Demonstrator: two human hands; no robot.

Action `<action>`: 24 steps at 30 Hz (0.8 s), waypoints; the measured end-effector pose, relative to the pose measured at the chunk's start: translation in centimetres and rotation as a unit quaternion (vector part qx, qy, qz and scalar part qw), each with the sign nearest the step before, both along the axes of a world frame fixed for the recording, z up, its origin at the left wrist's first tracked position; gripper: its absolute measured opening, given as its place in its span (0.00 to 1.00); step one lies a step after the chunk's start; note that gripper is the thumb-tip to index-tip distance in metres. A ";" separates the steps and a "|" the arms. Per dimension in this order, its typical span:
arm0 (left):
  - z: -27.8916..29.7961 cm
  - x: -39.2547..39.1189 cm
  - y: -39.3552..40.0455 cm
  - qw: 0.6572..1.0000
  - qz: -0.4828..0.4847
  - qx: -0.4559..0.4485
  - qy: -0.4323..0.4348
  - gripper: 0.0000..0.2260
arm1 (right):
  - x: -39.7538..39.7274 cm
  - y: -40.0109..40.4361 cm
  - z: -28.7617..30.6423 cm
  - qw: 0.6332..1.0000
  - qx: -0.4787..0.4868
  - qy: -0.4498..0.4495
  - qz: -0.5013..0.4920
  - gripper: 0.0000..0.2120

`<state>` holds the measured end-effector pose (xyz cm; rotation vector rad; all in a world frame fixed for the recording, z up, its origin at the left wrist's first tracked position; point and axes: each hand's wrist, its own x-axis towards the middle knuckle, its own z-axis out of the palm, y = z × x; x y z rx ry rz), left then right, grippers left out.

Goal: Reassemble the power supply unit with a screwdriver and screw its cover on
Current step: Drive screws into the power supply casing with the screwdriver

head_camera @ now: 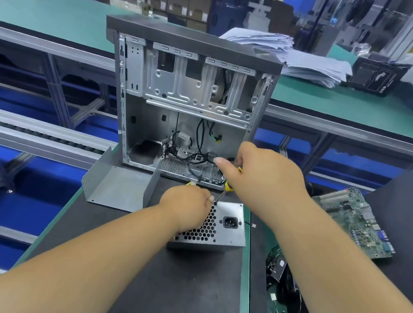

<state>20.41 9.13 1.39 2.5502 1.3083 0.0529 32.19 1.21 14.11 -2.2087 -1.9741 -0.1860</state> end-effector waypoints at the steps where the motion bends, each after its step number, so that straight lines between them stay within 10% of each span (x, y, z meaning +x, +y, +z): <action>1: 0.2 0.0 0.0 1.000 -0.004 -0.009 0.005 0.14 | 0.0 0.2 0.1 1.000 -0.009 -0.012 -0.007 0.18; 11: 0.0 -1.0 1.1 0.993 -0.035 -0.109 0.008 0.17 | 0.2 0.3 -0.2 0.983 -0.038 0.172 0.055 0.05; 17: -0.8 -0.9 1.4 0.995 -0.030 -0.092 -0.004 0.15 | 0.5 1.5 -0.8 1.000 -0.025 0.005 -0.016 0.17; 24: -1.1 -1.1 1.8 0.993 -0.028 -0.112 -0.015 0.16 | 0.0 2.2 -0.2 0.978 -0.059 0.185 0.076 0.04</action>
